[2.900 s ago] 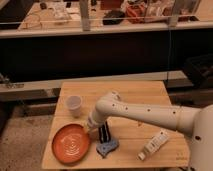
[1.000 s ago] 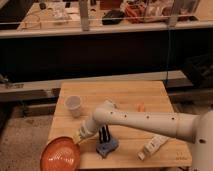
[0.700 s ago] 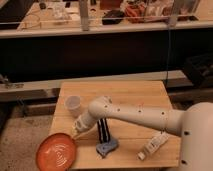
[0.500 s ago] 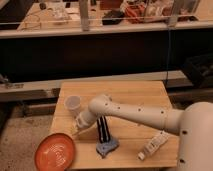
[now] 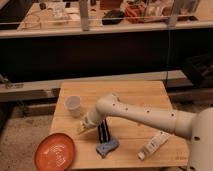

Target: Drag the ceramic bowl in a circle

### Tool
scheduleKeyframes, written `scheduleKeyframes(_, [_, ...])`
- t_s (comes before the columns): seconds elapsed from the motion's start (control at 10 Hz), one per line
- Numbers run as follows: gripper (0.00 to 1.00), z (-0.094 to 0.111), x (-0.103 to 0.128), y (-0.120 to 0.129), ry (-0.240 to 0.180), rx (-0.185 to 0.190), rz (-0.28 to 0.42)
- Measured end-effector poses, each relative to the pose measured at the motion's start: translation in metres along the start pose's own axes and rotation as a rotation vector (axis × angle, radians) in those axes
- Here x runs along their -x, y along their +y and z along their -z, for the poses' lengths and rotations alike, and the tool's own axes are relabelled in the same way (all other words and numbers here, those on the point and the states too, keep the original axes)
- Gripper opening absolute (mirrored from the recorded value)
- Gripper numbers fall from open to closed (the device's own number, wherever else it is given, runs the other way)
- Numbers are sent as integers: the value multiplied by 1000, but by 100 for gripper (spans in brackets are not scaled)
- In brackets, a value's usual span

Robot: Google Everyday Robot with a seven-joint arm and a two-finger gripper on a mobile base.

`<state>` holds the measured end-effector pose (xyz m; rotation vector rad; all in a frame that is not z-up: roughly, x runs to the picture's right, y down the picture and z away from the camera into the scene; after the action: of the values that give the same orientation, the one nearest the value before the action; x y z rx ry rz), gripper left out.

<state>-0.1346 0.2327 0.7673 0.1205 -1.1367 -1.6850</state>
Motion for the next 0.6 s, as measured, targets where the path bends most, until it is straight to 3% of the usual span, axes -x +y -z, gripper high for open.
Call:
scheduleKeyframes(0.4, [78,-1,4,-7,-57,11,8])
scheduleKeyframes(0.6, [80,-4,4,-14,-74,3,17])
